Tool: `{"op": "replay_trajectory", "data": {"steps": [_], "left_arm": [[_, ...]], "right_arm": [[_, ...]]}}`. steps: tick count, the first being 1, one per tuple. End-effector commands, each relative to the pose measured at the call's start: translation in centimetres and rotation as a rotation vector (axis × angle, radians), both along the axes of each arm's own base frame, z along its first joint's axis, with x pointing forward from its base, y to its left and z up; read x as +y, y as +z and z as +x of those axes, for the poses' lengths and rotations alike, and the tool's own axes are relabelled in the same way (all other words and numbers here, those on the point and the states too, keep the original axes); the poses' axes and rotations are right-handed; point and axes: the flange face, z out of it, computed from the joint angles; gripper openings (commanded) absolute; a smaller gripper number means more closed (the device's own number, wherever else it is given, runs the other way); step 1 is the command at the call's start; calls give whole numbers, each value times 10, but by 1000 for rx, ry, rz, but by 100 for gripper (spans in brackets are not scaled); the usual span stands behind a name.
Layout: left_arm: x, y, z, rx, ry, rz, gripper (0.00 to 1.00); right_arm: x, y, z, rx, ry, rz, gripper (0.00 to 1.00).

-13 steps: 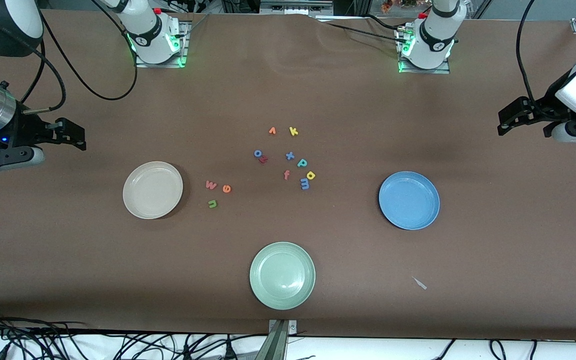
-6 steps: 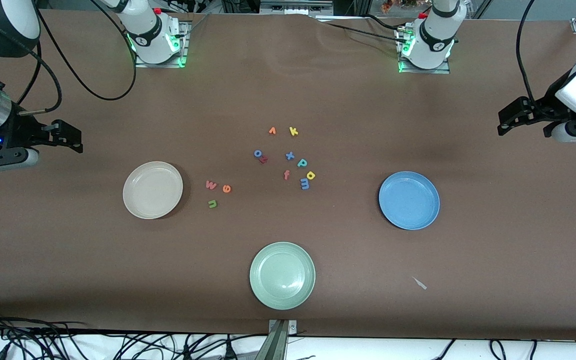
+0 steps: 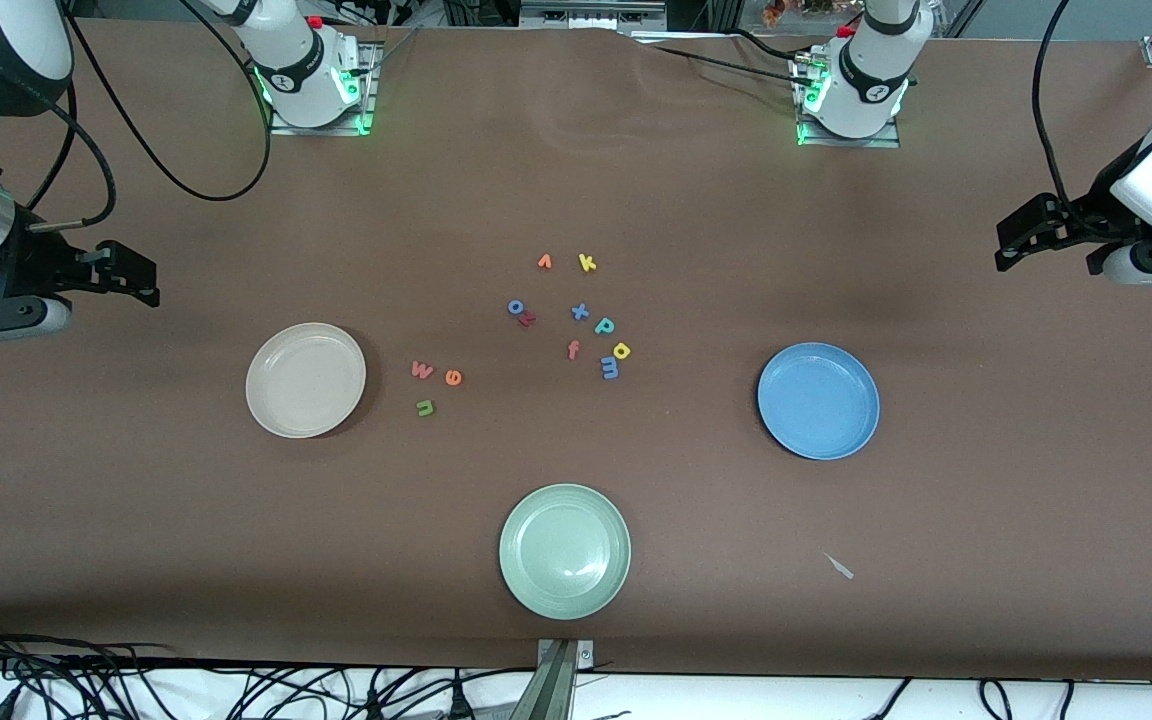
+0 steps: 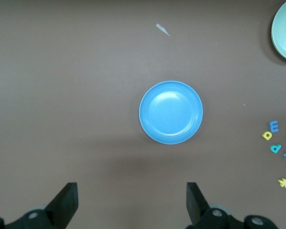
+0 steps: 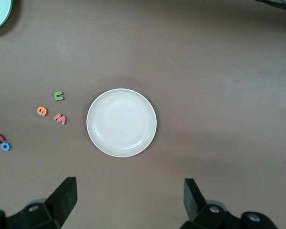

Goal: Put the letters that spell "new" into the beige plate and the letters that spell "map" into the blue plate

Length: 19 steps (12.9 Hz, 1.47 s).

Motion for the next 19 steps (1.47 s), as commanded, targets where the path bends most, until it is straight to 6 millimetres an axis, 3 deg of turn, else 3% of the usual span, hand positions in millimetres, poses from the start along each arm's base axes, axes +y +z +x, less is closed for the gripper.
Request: {"op": "replay_trajectory", "data": {"steps": [1, 19], "left_arm": [[1, 6, 2, 3, -6, -8, 100], [1, 6, 2, 3, -6, -8, 100]], "right_arm": [[-5, 6, 2, -13, -15, 2, 100], [-4, 3, 4, -18, 0, 19, 99]]}}
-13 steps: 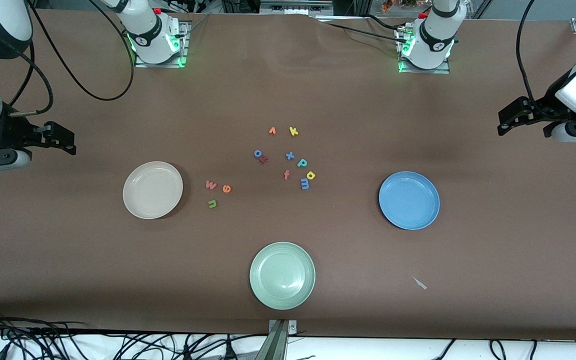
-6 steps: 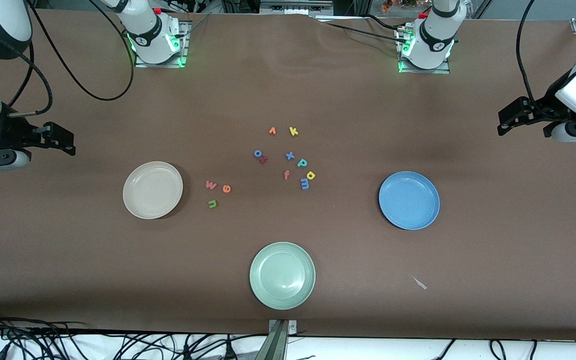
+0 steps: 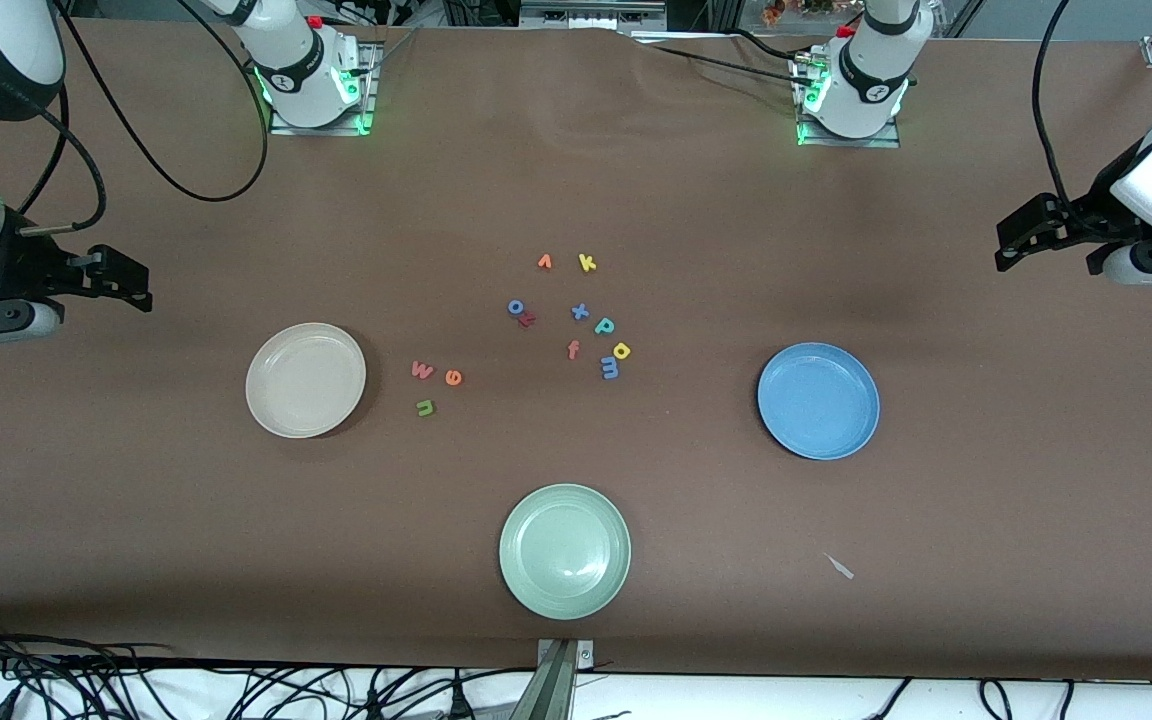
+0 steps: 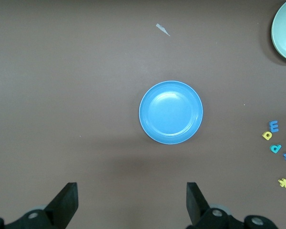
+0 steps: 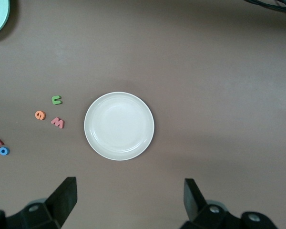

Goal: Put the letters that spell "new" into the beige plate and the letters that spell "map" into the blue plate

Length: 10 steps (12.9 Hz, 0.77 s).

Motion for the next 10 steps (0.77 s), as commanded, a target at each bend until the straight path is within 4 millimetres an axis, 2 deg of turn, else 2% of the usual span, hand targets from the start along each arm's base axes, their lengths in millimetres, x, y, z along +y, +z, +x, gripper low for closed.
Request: {"op": "replay_trajectory", "data": {"steps": [1, 6, 10], "left_arm": [[1, 6, 2, 2, -6, -8, 100], [1, 6, 2, 3, -6, -8, 100], [1, 6, 2, 2, -6, -8, 100]], "right_arm": [[6, 4, 1, -5, 7, 15, 100], [12, 2, 2, -6, 9, 31, 99], [21, -8, 7, -1, 19, 30, 99]]}}
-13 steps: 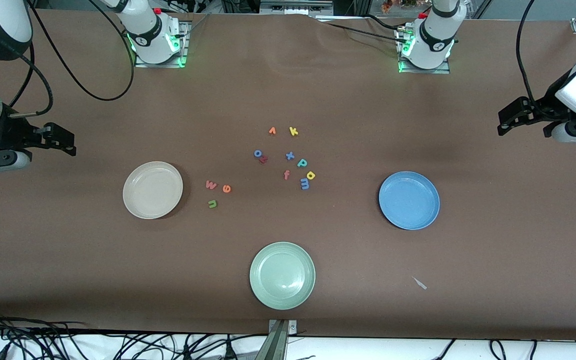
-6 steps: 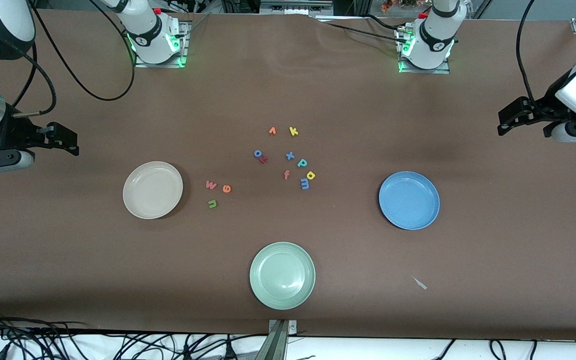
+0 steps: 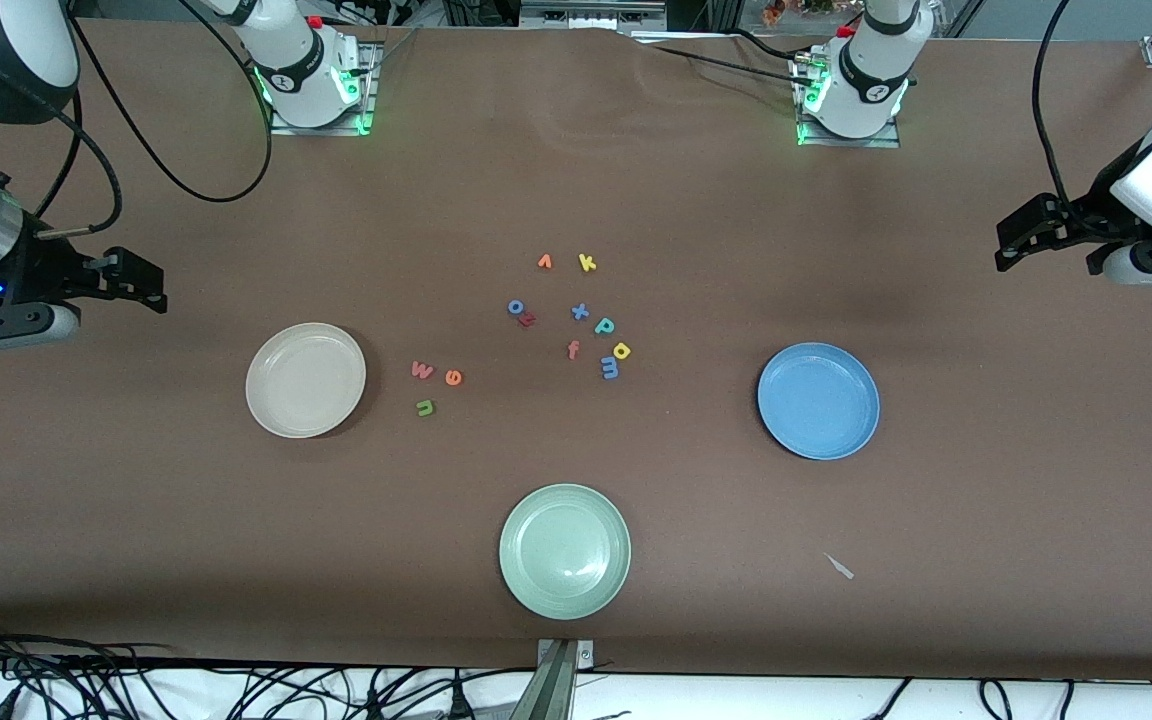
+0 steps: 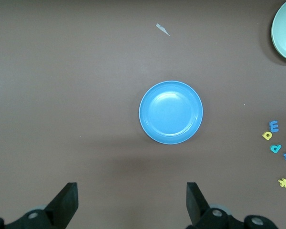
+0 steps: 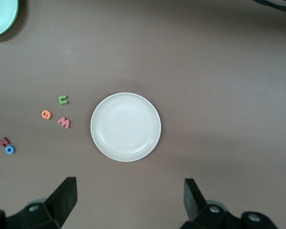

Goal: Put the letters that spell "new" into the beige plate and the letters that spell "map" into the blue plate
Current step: 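Move the right gripper to the letters while the left gripper reaches the blue plate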

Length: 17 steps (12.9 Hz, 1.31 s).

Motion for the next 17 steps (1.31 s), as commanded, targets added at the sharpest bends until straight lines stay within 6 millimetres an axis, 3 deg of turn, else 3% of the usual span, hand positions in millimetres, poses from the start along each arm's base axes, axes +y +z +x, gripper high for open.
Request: {"op": "replay_trajectory", "data": {"steps": [1, 7, 13, 17], "left_arm": [[1, 6, 2, 3, -5, -7, 100], [1, 6, 2, 3, -7, -7, 100], [1, 6, 2, 3, -7, -7, 100], [-4, 6, 2, 3, -15, -8, 100]], "right_arm": [[9, -2, 5, -7, 3, 17, 99], [18, -20, 14, -4, 15, 15, 99], [52, -84, 15, -10, -96, 23, 99], [93, -138, 17, -42, -185, 45, 99]]}}
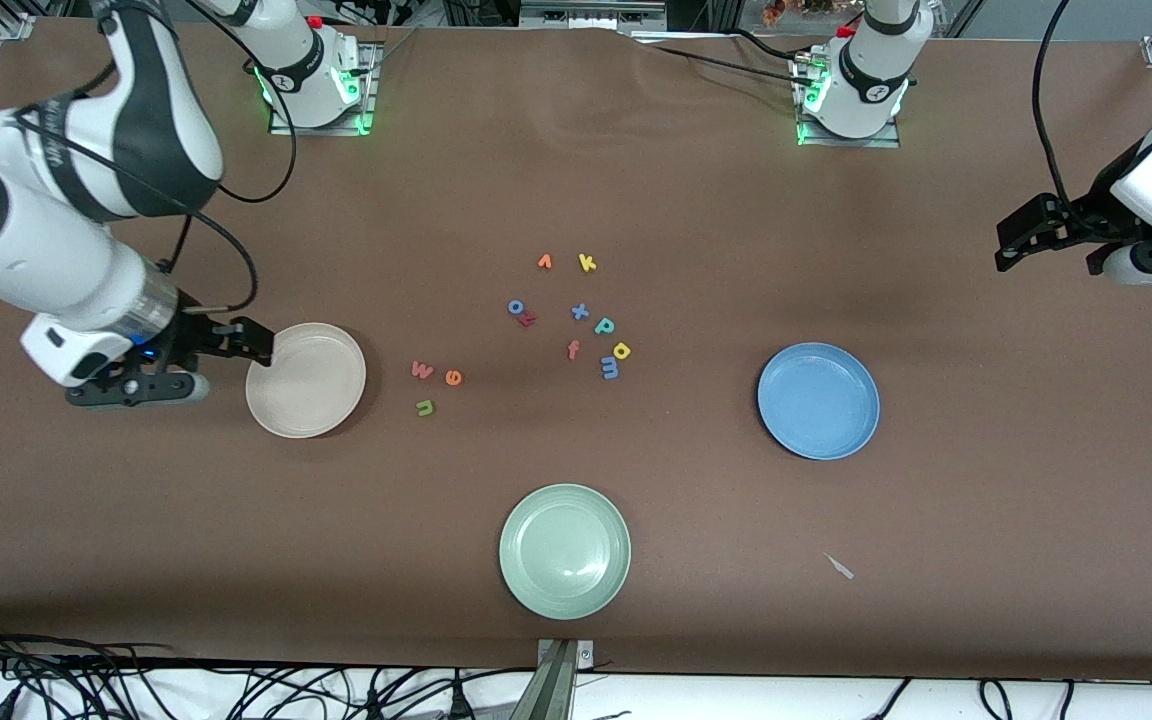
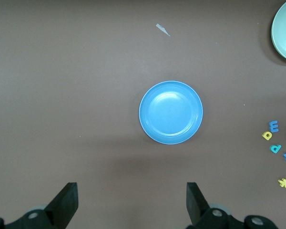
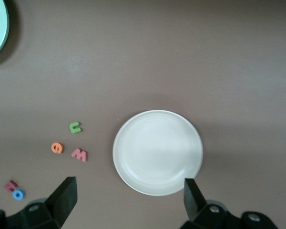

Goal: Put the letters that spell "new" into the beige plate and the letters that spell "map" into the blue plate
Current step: 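Move the right gripper to the letters while the left gripper reaches the blue plate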

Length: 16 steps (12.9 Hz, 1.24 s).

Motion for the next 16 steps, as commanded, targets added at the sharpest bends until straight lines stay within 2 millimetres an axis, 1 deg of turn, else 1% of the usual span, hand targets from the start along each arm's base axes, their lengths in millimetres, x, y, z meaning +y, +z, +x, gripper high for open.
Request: {"op": "replay_trajectory", "data": {"steps": [1, 2, 3, 4, 5, 6, 7, 9, 10, 11, 12, 13, 14, 16], "left_arm": [[-6, 5, 1, 5, -20, -6, 100], [-9, 1, 2, 13, -29, -8, 100], [-22, -15, 9, 43, -54, -11, 100], [-56, -36, 13, 80, -105, -11, 100], [-73, -63, 19, 128, -137, -12, 100], [-95, -89, 27, 169, -175, -15, 100], [-96, -100, 31, 189, -187, -37, 100], [-103, -115, 36, 205, -257, -73, 100], [-106, -135, 42, 237, -259, -88, 100], [-103, -149, 57, 233, -249, -99, 100], [-98, -162, 72, 228, -236, -111, 100], [-98, -179, 81, 232, -233, -115, 100], [-106, -200, 85, 253, -242, -118, 100], [-119, -231, 94, 240, -253, -121, 100]], "right_arm": [[26, -34, 0, -22, -58, 26, 99], [35, -48, 2, -18, -63, 31, 99], [45, -60, 3, -19, -91, 40, 99], [53, -71, 5, -24, -132, 50, 99], [60, -84, 8, -29, -172, 60, 99], [65, -99, 8, -27, -215, 65, 99], [67, -112, 7, -23, -262, 68, 99], [83, -145, -1, -18, -323, 37, 99], [93, -160, -3, -18, -367, 15, 99], [108, -171, -7, -26, -386, 0, 99], [115, -179, -10, -26, -432, 6, 99], [124, -183, -14, -20, -448, 8, 99], [127, -189, -18, -10, -468, 3, 99], [136, -201, -31, 9, -483, 0, 99]]}}
